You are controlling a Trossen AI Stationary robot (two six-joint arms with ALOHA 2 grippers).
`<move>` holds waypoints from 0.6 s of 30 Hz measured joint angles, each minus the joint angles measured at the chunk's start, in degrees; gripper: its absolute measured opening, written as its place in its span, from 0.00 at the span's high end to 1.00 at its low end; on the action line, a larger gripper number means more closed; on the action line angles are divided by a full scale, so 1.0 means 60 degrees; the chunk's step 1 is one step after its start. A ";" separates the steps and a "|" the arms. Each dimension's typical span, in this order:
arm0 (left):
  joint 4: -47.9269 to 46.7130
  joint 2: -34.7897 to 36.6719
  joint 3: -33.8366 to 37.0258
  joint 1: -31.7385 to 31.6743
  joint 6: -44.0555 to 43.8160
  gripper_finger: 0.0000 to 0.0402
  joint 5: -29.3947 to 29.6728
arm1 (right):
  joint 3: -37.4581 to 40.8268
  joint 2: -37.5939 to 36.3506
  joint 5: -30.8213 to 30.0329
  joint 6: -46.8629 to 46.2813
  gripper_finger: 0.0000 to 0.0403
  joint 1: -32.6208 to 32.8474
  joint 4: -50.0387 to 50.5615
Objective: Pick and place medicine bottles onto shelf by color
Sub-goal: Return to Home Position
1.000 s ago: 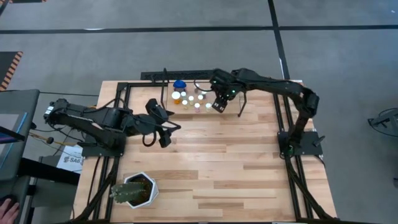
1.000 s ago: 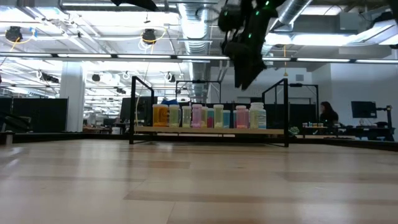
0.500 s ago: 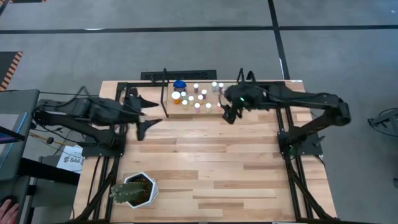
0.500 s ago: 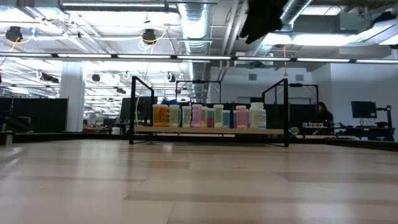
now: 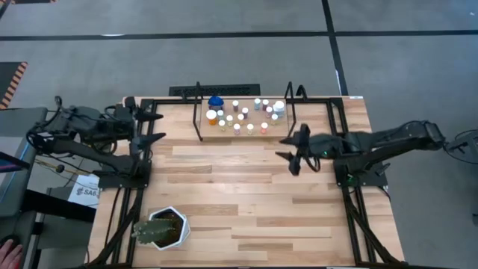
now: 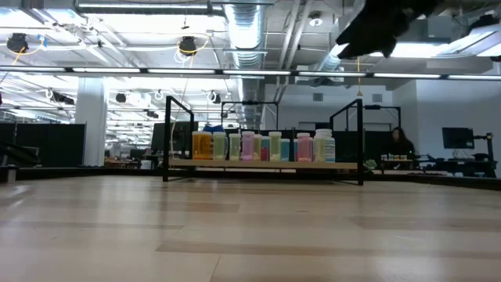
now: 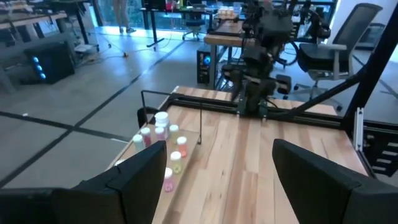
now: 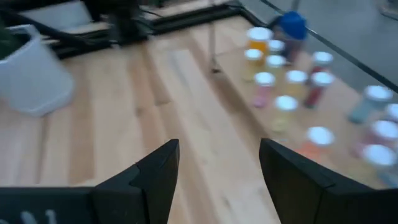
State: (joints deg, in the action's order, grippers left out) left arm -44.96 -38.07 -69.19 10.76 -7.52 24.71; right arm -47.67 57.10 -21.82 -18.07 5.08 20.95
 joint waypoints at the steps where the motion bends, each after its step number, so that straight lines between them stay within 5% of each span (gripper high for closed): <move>1: -0.0075 0.0074 0.0000 0.0002 -0.0015 0.30 0.0000 | 0.0416 -0.0184 0.0000 0.0056 0.39 0.0187 -0.0423; 18: -0.0539 0.0044 0.0015 0.0007 0.0101 0.30 -0.0055 | 0.6300 -0.0700 -0.0142 0.0834 0.39 0.1842 -0.9809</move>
State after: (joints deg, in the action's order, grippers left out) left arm -48.19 -37.80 -69.10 10.81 -6.91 24.38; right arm -9.87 52.90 -22.68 -13.07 16.14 -37.90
